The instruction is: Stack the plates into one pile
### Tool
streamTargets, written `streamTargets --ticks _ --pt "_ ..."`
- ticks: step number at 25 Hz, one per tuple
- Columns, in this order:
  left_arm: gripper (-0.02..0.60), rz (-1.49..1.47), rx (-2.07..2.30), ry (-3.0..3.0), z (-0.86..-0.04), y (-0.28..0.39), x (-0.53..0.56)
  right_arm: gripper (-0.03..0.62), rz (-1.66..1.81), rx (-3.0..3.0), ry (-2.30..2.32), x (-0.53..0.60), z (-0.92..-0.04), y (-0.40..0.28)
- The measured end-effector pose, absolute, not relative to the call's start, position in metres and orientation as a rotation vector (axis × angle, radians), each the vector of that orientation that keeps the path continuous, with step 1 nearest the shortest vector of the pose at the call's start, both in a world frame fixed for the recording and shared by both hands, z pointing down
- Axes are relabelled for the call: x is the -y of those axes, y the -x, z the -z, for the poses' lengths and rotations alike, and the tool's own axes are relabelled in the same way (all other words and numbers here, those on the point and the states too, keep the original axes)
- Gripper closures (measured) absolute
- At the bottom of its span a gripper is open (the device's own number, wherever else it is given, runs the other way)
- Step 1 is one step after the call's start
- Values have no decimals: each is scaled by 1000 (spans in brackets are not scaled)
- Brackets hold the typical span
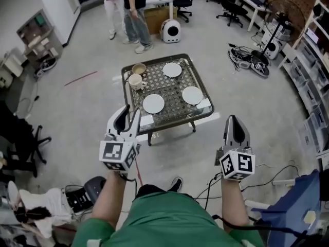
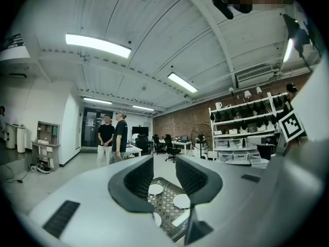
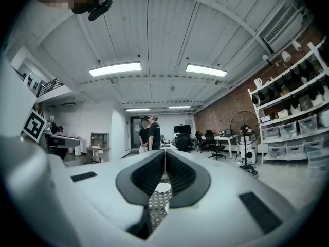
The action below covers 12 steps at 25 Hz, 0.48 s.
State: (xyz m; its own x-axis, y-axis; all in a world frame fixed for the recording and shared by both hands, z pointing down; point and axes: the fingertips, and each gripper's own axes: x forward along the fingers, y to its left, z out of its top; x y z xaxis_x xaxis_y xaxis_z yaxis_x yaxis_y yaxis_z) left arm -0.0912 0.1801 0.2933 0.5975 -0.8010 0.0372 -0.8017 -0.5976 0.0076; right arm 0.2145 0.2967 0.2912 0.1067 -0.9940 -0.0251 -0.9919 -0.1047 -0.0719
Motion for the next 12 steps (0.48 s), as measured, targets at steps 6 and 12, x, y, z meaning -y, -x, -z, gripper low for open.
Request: streamTargets --ticks 6,12 --pt "437 -114 1446 -2746 -304 89 -157 569 75 -2062 2262 -272 -299 -231" --pt "437 -171 1429 -2684 -338 91 -103 569 113 -2062 2303 -231 -311 -239"
